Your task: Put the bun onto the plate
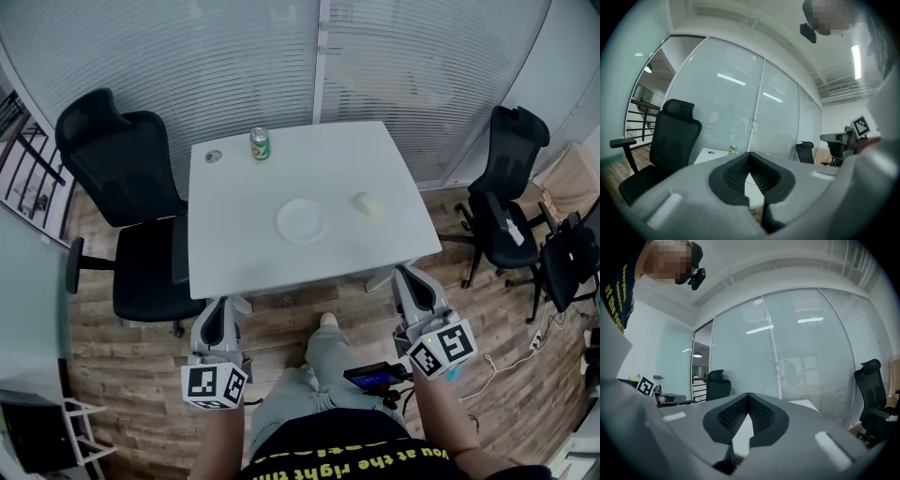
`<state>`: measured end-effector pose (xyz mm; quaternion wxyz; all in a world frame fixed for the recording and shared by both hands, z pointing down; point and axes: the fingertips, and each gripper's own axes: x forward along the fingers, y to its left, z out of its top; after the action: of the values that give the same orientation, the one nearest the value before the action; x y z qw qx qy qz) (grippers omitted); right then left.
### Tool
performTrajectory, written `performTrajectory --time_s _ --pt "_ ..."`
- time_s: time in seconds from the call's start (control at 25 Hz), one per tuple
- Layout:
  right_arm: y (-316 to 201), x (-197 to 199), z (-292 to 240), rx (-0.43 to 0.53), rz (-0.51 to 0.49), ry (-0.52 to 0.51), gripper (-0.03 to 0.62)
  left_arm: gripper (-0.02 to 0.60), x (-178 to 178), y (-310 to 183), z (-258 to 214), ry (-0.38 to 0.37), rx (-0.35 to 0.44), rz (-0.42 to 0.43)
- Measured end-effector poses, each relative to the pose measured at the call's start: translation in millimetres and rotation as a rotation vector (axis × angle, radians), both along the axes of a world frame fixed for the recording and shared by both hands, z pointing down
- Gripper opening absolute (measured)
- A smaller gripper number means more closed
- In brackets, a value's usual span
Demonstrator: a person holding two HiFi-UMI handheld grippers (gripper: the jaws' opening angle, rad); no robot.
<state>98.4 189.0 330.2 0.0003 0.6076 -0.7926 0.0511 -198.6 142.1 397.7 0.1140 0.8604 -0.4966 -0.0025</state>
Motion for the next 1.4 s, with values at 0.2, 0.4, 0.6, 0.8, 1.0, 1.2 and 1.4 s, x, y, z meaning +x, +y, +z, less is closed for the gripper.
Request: performTrajectory --time_s 0.2,0.4,0.6,0.8,1.0,1.2,1.4 --pt "-1 -3 1 0.003 -0.004 -0.002 0.006 0.000 -2 -1 2 0.000 -0.003 -0.002" --pt "0 1 2 0.002 0.008 -0.005 0.006 0.000 1 -3 1 0.003 -0.001 0.002" --pt "-1 2 1 0.002 0.006 -0.002 0.006 0.000 2 -7 0 0.007 0.002 0.003" --pt "-2 5 0 0.007 0.011 -0.007 0.006 0.000 6 -6 3 0.003 -0.004 0.009" --pt "-5 11 4 0.003 0.012 -0.011 0.006 0.000 10 -10 5 0.002 -0.006 0.006" --pt "-16 18 12 -0.010 0.010 -0.022 0.006 0.000 12 -19 10 -0.005 -0.013 -0.008" --pt "-42 26 11 -0.003 -0.008 -0.023 0.006 0.000 18 -38 10 -0.006 -0.010 -0.026"
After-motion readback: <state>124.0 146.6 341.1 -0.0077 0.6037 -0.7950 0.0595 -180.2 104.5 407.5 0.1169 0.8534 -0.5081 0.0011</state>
